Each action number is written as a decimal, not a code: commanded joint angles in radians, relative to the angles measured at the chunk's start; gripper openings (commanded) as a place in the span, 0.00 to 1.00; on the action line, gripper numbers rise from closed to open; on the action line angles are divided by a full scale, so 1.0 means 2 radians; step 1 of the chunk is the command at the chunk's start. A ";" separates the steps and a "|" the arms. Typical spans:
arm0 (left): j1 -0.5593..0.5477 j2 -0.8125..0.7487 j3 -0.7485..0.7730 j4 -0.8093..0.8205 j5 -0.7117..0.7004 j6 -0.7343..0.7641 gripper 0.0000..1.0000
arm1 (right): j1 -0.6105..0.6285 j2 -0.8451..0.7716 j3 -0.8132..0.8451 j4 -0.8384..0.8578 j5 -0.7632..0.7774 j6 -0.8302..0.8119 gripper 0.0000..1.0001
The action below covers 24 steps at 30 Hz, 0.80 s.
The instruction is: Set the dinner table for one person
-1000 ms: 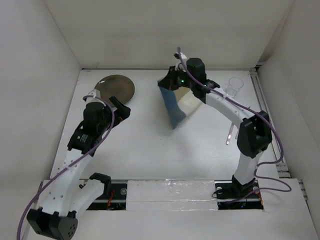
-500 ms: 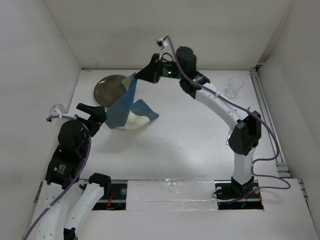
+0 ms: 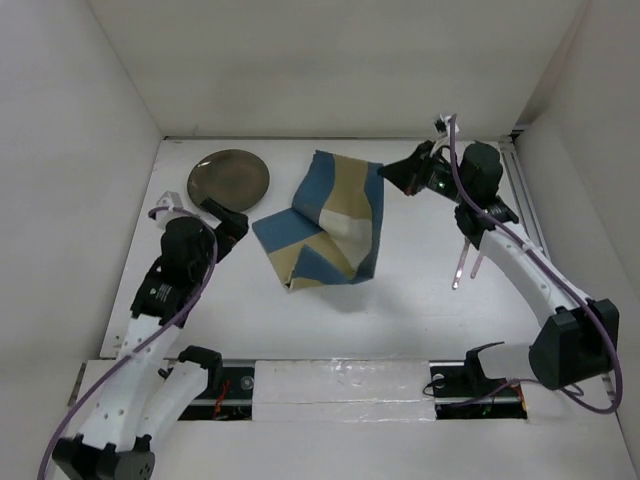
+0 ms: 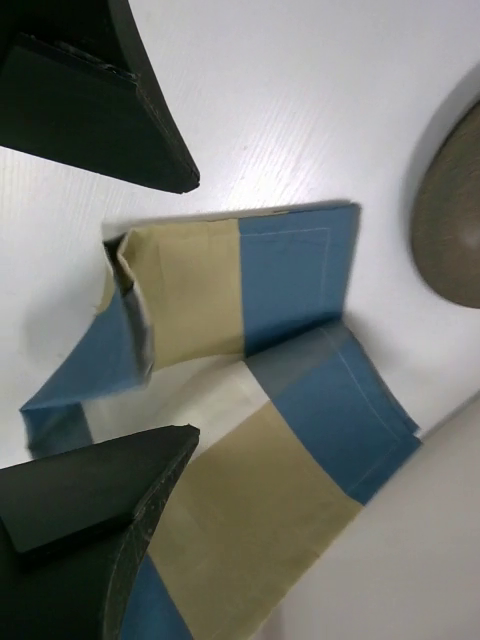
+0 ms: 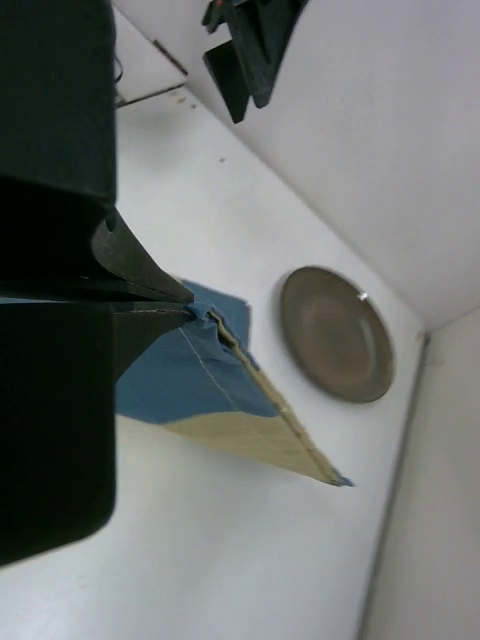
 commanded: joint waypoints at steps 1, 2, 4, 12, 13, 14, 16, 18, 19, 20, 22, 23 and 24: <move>-0.001 0.044 -0.032 0.088 0.094 0.006 1.00 | -0.014 -0.051 -0.067 -0.003 0.053 -0.032 0.00; -0.001 0.053 -0.037 0.109 0.106 0.000 1.00 | -0.014 -0.061 -0.081 -0.009 0.073 -0.032 0.00; -0.001 0.081 -0.046 0.120 0.128 -0.007 1.00 | -0.014 -0.089 -0.120 -0.014 0.096 -0.036 0.00; -0.001 0.125 -0.082 0.184 0.227 -0.046 1.00 | -0.014 -0.114 -0.196 -0.036 0.160 -0.023 0.00; -0.001 0.125 -0.089 0.192 0.234 -0.051 1.00 | -0.014 -0.114 -0.202 -0.036 0.166 -0.023 0.00; -0.009 0.125 -0.095 0.192 0.234 -0.059 1.00 | -0.014 -0.119 -0.202 -0.036 0.172 -0.017 0.00; -0.031 0.114 -0.095 0.180 0.211 -0.064 1.00 | -0.014 -0.119 -0.208 -0.036 0.187 -0.008 0.00; -0.076 0.107 -0.095 0.170 0.163 -0.092 1.00 | -0.014 -0.119 -0.219 -0.036 0.197 0.012 0.00; -0.090 0.107 -0.102 0.170 0.150 -0.102 1.00 | -0.014 -0.119 -0.219 -0.036 0.206 0.016 0.00; -0.101 0.107 -0.115 0.170 0.140 -0.111 1.00 | -0.014 -0.114 -0.225 -0.036 0.211 0.021 0.00; -0.127 0.126 -0.129 0.187 0.128 -0.134 1.00 | -0.014 -0.114 -0.230 -0.036 0.222 0.026 0.00; -0.134 0.139 -0.134 0.202 0.122 -0.134 1.00 | -0.014 -0.114 -0.230 -0.030 0.223 0.026 0.00; -0.143 0.169 -0.134 0.202 0.116 -0.140 1.00 | -0.009 -0.114 -0.230 -0.030 0.223 0.026 0.00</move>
